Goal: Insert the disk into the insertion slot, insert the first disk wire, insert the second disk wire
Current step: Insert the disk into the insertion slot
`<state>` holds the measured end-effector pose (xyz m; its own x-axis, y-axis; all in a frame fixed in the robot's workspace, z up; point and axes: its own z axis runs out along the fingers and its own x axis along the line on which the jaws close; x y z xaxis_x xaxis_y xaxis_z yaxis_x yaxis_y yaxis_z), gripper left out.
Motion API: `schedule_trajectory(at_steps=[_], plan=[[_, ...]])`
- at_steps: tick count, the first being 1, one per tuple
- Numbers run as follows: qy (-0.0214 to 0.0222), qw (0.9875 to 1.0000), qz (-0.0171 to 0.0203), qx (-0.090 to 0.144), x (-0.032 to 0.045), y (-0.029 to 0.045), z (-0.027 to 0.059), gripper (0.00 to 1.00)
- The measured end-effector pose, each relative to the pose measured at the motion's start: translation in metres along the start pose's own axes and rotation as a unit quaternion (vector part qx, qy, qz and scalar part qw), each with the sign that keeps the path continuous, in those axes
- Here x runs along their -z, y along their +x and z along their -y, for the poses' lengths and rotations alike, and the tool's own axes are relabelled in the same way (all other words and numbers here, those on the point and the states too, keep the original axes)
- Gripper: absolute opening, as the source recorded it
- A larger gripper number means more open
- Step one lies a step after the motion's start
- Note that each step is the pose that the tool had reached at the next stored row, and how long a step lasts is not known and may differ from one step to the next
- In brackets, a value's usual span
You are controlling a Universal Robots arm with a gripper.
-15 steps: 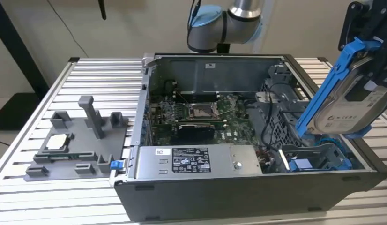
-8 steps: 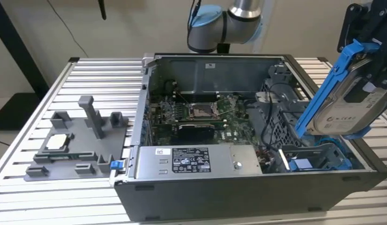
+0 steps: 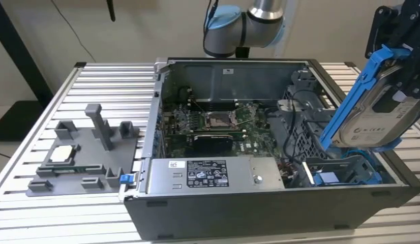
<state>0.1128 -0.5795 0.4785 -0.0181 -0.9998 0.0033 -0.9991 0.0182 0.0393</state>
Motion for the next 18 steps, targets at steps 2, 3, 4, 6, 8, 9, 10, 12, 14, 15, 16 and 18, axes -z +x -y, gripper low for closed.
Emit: schedule_trajectory(at_steps=[2,3,4,6,8,9,10,12,14,15,16,18], plan=[[0.0,1.0,0.0,0.0,-0.0004,0.0,0.0,0.0],[0.0,1.0,0.0,0.0,-0.0005,0.0,0.0,0.0],[0.0,1.0,0.0,0.0,-0.0007,0.0,0.0,0.0],[0.0,1.0,0.0,0.0,-0.0012,0.0,0.0001,0.0],[0.0,1.0,0.0,0.0,-0.0016,0.0,0.0001,0.0],[0.0,1.0,0.0,0.0,-0.0019,0.0,0.0001,0.0],[0.0,1.0,0.0,0.0,-0.0022,0.0,0.0001,0.0],[0.0,1.0,0.0,0.0,-0.0027,0.0,0.0001,0.0],[0.0,1.0,-0.0001,0.0,-0.0031,0.0,0.0001,0.0],[0.0,1.0,-0.0001,0.0,-0.0034,0.0,0.0001,0.0],[0.0,1.0,0.0,0.0,-0.0035,0.0,0.0001,0.0],[0.0,1.0,0.0,0.0,-0.0035,0.0,0.0001,0.0]])
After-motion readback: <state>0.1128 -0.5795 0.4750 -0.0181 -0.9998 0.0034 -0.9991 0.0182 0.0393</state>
